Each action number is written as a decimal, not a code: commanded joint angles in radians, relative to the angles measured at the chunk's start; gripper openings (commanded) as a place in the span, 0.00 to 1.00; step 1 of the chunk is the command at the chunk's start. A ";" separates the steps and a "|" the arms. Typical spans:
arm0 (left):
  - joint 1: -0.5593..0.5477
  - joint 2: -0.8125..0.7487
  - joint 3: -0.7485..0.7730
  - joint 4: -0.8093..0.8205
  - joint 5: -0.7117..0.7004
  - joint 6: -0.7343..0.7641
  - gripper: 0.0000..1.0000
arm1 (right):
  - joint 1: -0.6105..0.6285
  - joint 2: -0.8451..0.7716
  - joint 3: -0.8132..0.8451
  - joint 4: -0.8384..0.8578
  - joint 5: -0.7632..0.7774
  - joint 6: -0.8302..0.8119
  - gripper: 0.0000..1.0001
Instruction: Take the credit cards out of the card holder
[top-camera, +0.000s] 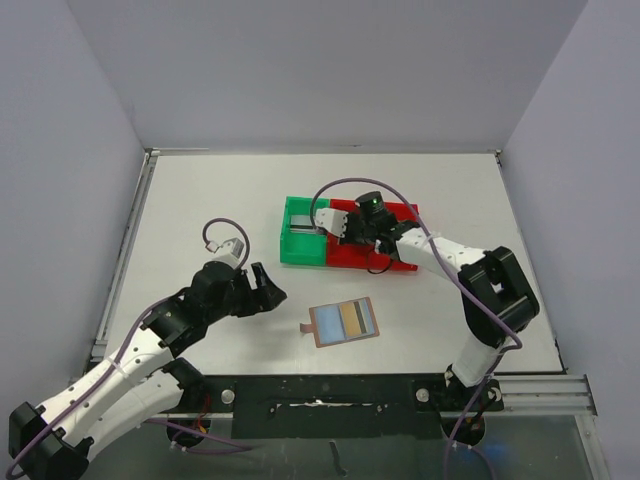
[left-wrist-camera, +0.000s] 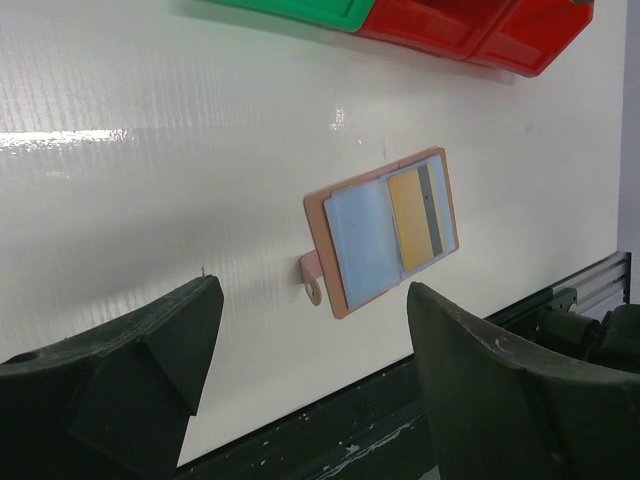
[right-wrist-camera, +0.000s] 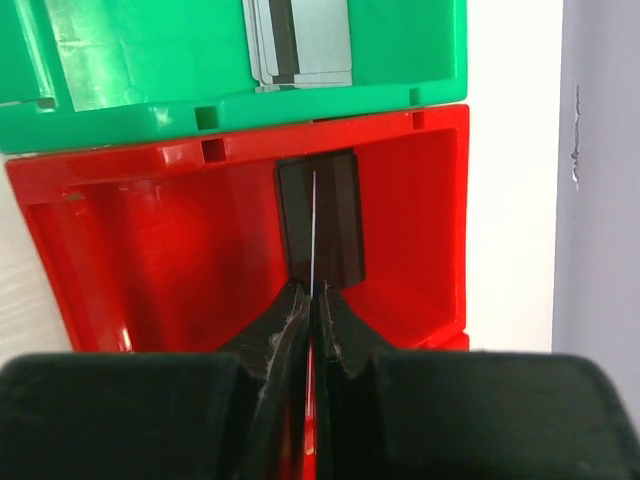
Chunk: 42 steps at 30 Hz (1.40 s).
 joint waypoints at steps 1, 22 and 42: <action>0.006 -0.018 0.009 0.003 0.006 -0.006 0.74 | -0.003 0.036 0.068 0.048 0.048 -0.097 0.00; 0.010 -0.078 -0.001 -0.050 -0.012 -0.026 0.75 | -0.009 0.212 0.103 0.152 0.118 -0.240 0.09; 0.010 -0.075 0.001 -0.050 0.004 -0.035 0.75 | -0.035 0.218 0.111 0.122 0.107 -0.189 0.35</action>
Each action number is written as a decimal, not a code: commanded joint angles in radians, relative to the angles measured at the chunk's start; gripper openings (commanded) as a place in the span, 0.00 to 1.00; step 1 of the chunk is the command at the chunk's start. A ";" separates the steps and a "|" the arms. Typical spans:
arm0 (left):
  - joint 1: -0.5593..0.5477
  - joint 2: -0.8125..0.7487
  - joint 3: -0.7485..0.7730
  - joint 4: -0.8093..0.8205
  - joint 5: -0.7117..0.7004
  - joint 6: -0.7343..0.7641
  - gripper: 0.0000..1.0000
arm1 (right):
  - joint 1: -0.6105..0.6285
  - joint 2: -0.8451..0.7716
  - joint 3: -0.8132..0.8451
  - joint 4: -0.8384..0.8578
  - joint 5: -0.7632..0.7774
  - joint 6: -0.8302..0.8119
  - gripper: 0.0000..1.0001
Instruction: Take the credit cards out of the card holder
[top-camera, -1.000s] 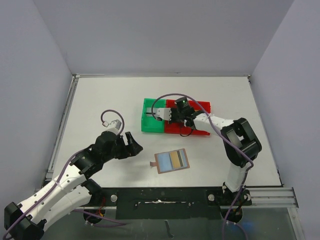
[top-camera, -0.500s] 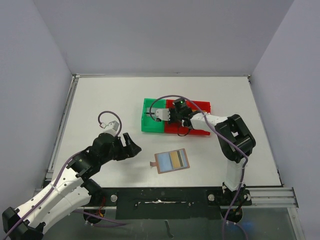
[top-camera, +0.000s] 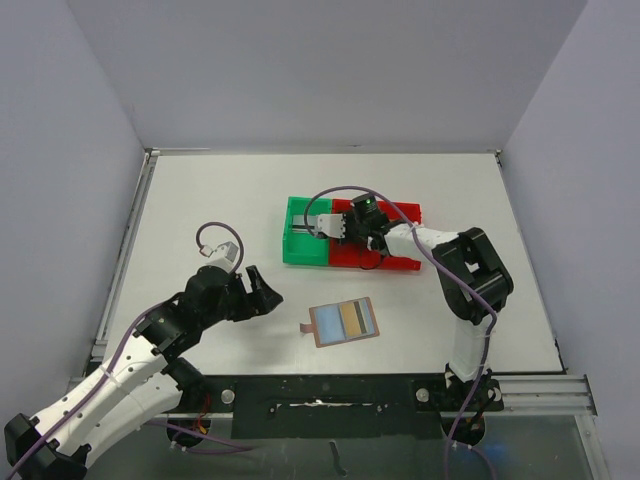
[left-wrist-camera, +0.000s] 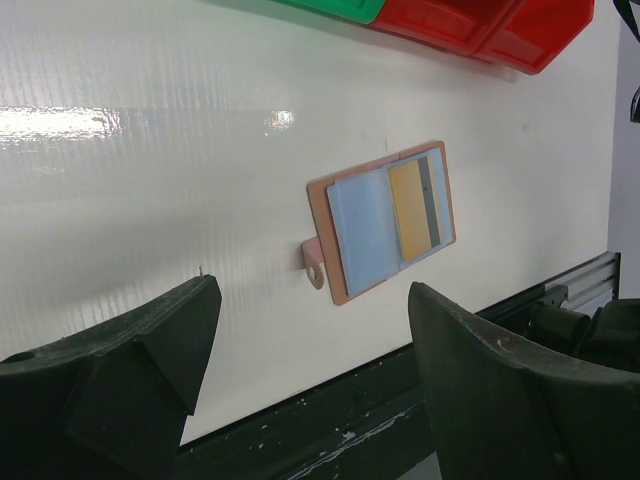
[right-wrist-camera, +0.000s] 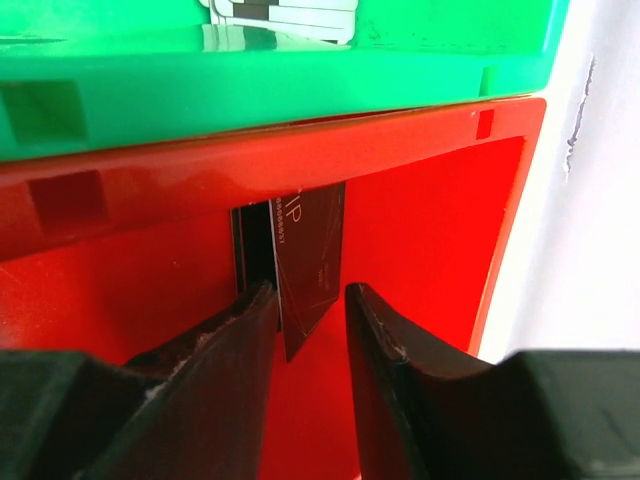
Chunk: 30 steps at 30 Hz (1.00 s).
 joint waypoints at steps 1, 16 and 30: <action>0.007 -0.010 0.010 0.010 0.006 -0.009 0.75 | -0.008 0.000 0.051 0.005 -0.009 0.017 0.36; 0.007 -0.019 0.005 0.008 0.028 -0.016 0.75 | -0.011 0.025 0.102 -0.067 -0.014 0.037 0.48; 0.008 -0.022 0.003 0.010 0.040 -0.022 0.76 | -0.022 0.023 0.130 -0.104 -0.037 0.071 0.56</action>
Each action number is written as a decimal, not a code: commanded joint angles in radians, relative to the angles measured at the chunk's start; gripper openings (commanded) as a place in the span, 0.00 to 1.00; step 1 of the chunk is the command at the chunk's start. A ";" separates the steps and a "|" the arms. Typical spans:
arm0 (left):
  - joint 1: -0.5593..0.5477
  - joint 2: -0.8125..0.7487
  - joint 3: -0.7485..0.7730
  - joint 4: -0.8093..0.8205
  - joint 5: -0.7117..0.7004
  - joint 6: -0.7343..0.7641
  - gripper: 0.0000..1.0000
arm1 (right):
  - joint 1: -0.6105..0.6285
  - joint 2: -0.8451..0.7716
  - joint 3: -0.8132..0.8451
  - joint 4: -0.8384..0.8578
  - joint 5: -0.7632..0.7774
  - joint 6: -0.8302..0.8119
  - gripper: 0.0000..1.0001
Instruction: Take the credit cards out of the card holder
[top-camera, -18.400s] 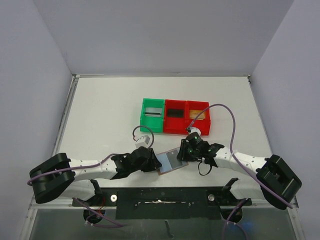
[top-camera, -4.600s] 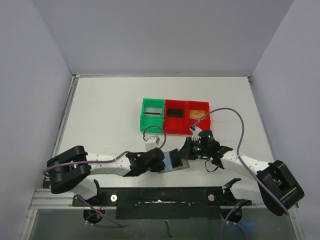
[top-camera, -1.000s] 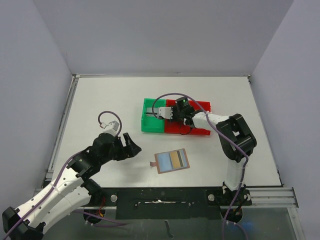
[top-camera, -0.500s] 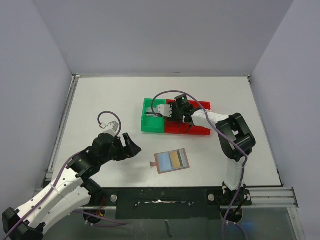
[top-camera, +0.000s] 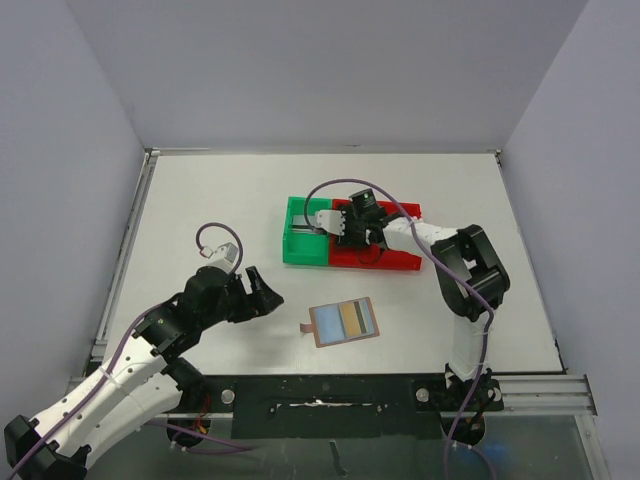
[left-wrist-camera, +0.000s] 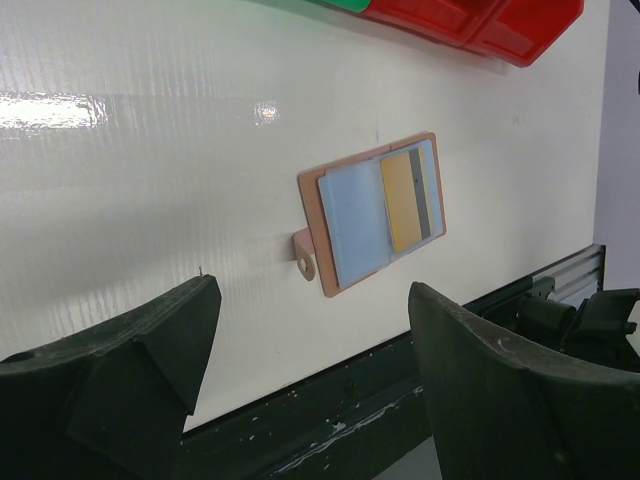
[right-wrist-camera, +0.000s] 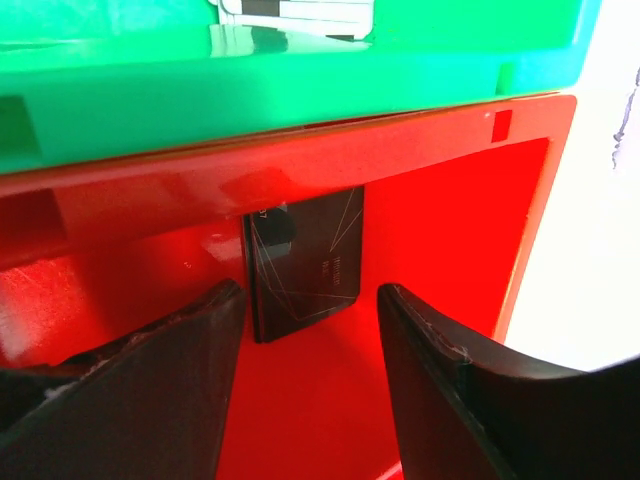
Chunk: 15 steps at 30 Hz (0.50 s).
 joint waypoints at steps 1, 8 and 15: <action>0.004 -0.014 0.008 0.016 0.014 -0.001 0.75 | -0.012 -0.011 0.053 0.022 -0.018 0.039 0.56; 0.005 -0.012 0.017 0.033 0.029 -0.006 0.76 | -0.013 -0.118 0.030 0.115 -0.091 0.130 0.58; 0.004 -0.015 0.033 0.079 0.041 -0.026 0.76 | -0.039 -0.346 -0.104 0.355 -0.090 0.455 0.82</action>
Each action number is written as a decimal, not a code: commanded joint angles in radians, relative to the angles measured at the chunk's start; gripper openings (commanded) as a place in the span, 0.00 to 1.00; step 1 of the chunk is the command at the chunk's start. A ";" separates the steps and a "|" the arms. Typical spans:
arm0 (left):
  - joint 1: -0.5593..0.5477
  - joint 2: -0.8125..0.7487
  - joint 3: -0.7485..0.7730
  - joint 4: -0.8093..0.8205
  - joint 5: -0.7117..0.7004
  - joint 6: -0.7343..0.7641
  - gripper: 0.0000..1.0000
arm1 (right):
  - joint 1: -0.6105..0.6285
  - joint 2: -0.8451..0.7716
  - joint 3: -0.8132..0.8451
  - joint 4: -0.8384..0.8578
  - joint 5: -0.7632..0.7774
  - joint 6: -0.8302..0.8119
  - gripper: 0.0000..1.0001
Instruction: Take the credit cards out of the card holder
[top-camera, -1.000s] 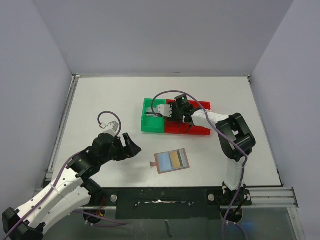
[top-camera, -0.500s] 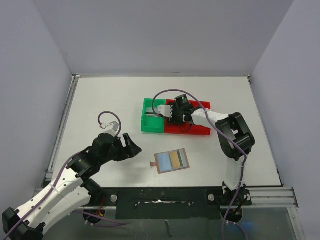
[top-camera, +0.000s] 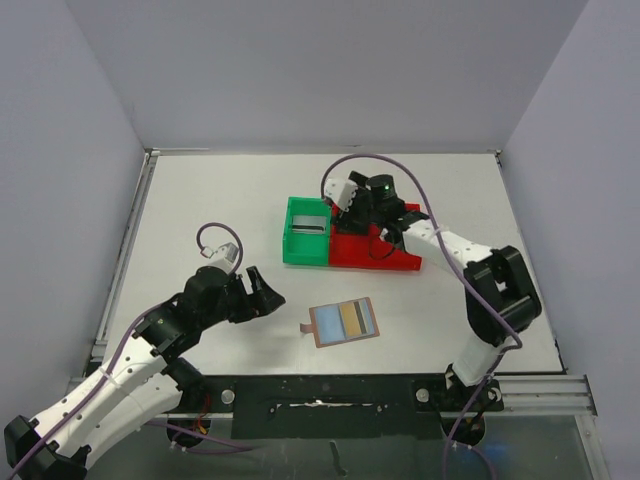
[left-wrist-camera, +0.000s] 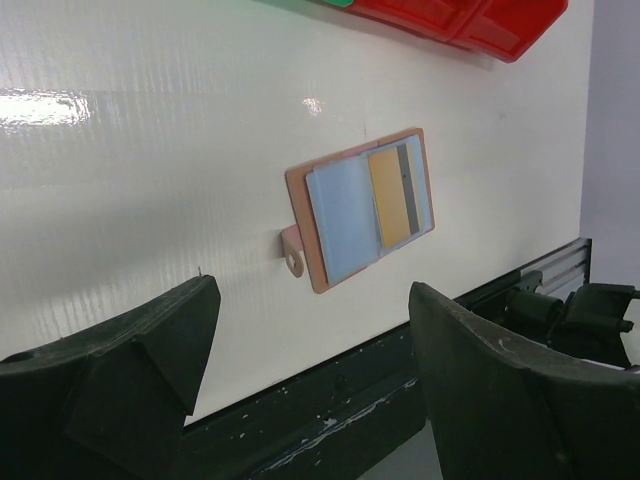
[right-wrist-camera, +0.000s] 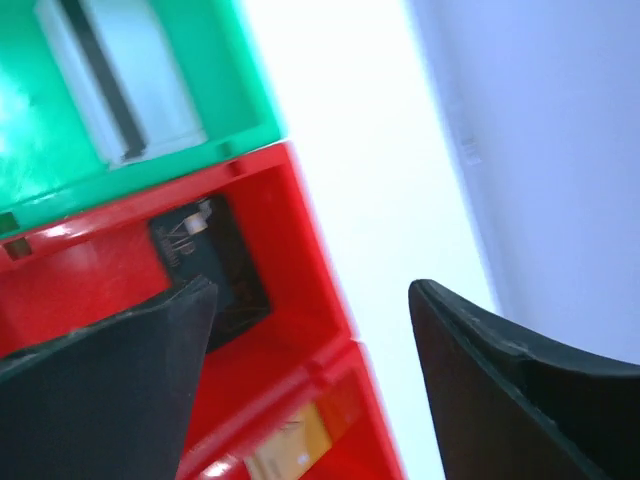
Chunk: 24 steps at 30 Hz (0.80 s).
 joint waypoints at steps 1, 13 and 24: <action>0.004 -0.015 0.033 0.085 0.020 -0.021 0.76 | -0.030 -0.236 -0.103 0.297 0.001 0.323 0.98; 0.007 -0.094 -0.051 0.270 0.000 -0.079 0.76 | -0.116 -0.756 -0.478 0.126 -0.037 1.183 0.98; -0.010 0.075 -0.211 0.769 0.202 -0.231 0.64 | -0.112 -1.035 -0.771 0.008 -0.180 1.489 0.98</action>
